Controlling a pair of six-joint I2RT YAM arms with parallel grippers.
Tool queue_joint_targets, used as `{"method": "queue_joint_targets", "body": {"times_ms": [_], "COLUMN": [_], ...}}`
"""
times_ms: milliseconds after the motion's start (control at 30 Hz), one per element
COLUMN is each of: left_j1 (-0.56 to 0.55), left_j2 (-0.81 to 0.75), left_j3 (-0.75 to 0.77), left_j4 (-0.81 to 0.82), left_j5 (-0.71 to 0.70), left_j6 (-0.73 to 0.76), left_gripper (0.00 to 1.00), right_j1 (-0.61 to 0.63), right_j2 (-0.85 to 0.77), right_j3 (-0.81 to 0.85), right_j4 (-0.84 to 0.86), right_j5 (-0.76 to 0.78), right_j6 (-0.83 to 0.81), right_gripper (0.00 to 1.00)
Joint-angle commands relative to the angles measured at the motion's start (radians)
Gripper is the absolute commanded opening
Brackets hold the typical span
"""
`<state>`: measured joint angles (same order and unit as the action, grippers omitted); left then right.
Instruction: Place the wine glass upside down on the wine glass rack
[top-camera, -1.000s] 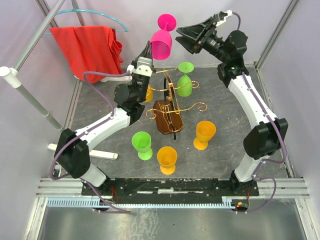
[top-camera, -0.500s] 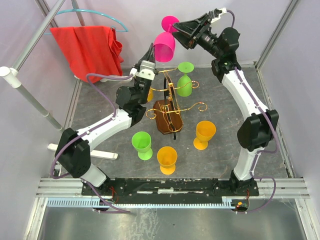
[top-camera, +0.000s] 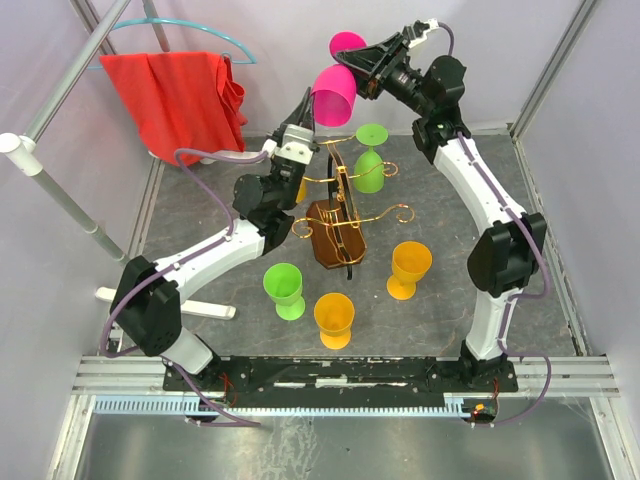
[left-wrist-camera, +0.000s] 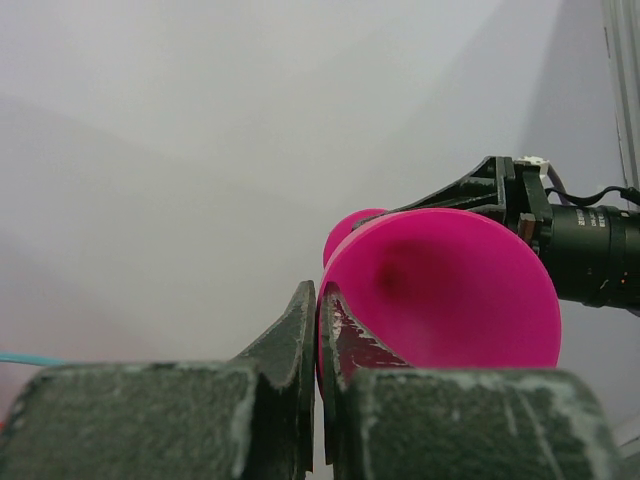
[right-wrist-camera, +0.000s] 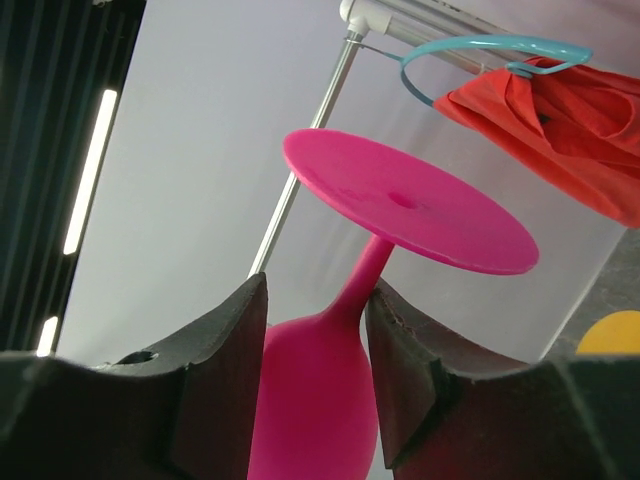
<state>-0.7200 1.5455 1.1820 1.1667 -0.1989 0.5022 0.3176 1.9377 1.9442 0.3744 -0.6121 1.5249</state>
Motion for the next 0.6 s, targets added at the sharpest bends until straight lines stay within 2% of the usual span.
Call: {"method": "queue_joint_targets", "body": {"times_ms": [0, 100, 200, 567], "left_j1": [-0.007, -0.010, -0.013, -0.050], "left_j2": [0.002, 0.014, 0.023, 0.048], "left_j3": [0.028, 0.032, 0.036, 0.031], "left_j4": [0.086, 0.091, 0.089, 0.083], "left_j5": [0.018, 0.011, 0.009, 0.001], "left_j6": [0.003, 0.002, 0.003, -0.024], "left_gripper": [0.03, 0.03, 0.04, 0.04], "right_j1": [0.011, 0.011, 0.012, 0.016], "right_j2": [0.013, 0.014, 0.012, 0.031], "right_j3": [0.060, 0.062, 0.062, 0.106], "right_j4": [0.069, 0.076, 0.077, 0.051], "right_j5": [-0.021, -0.028, -0.029, -0.023], "right_j6": [0.031, 0.036, 0.032, 0.003], "right_gripper": [0.47, 0.34, 0.27, 0.25]}}
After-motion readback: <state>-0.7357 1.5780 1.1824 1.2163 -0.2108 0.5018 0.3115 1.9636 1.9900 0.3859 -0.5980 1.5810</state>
